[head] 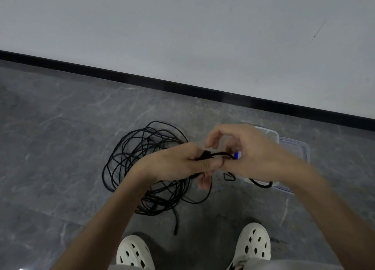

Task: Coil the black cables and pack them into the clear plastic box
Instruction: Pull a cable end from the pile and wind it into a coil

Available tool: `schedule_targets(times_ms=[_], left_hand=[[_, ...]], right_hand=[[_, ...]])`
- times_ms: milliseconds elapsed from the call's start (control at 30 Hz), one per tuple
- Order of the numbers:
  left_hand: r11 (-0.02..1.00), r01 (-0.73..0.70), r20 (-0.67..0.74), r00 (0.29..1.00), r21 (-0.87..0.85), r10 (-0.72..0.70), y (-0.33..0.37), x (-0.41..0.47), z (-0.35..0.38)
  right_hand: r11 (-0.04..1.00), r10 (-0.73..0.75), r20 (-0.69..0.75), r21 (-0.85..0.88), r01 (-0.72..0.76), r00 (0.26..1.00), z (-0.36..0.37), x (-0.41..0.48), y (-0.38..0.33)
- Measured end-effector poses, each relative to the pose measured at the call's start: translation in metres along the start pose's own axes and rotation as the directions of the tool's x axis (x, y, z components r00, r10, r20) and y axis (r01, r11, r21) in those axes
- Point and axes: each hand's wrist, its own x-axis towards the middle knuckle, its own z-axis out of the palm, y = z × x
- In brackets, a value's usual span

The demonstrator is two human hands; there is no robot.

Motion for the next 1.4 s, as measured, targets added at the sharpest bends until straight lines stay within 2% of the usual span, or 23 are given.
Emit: schedule_targets(times_ms=[167,367,500,633,767,967,1067,1233,1400], left_hand=[[0.997,0.038,-0.144,0.989,0.064,-0.029,0.000,0.002,0.001],[0.997,0.012,-0.221,0.975,-0.075,-0.028,0.006,0.000,-0.004],[0.992,0.028,-0.260,0.964,-0.120,-0.059,0.009,-0.002,-0.005],[0.990,0.034,-0.306,0.949,-0.137,-0.075,0.010,0.000,-0.004],[0.988,0.039,-0.371,0.924,-0.149,-0.093,0.008,0.000,-0.005],[0.985,0.105,-0.403,0.902,-0.140,-0.154,0.005,0.003,-0.005],[0.984,0.129,-0.440,0.882,-0.125,-0.172,0.001,0.003,-0.005],[0.978,0.165,-0.536,0.818,-0.129,-0.209,-0.002,0.005,-0.007],[0.975,0.168,-0.560,0.799,-0.143,-0.220,-0.001,0.004,-0.008]], right_hand=[[0.998,0.003,-0.080,-0.064,-0.008,0.997,0.000,0.004,0.008],[0.959,0.019,-0.276,-0.267,-0.095,0.961,-0.004,0.007,0.019],[0.875,0.000,-0.433,-0.437,-0.210,0.901,-0.002,0.009,0.017],[0.836,0.075,-0.427,-0.466,-0.290,0.901,0.000,0.008,0.016],[0.896,0.160,-0.378,-0.333,-0.295,0.912,-0.001,0.007,0.015],[0.951,0.208,-0.426,-0.122,-0.284,0.880,0.000,0.010,0.013],[0.949,0.268,-0.459,-0.023,-0.313,0.847,-0.002,0.009,0.014],[0.941,0.266,-0.562,-0.026,-0.338,0.784,-0.004,0.009,0.012],[0.944,0.329,-0.584,0.171,-0.284,0.742,-0.008,0.011,0.012]])
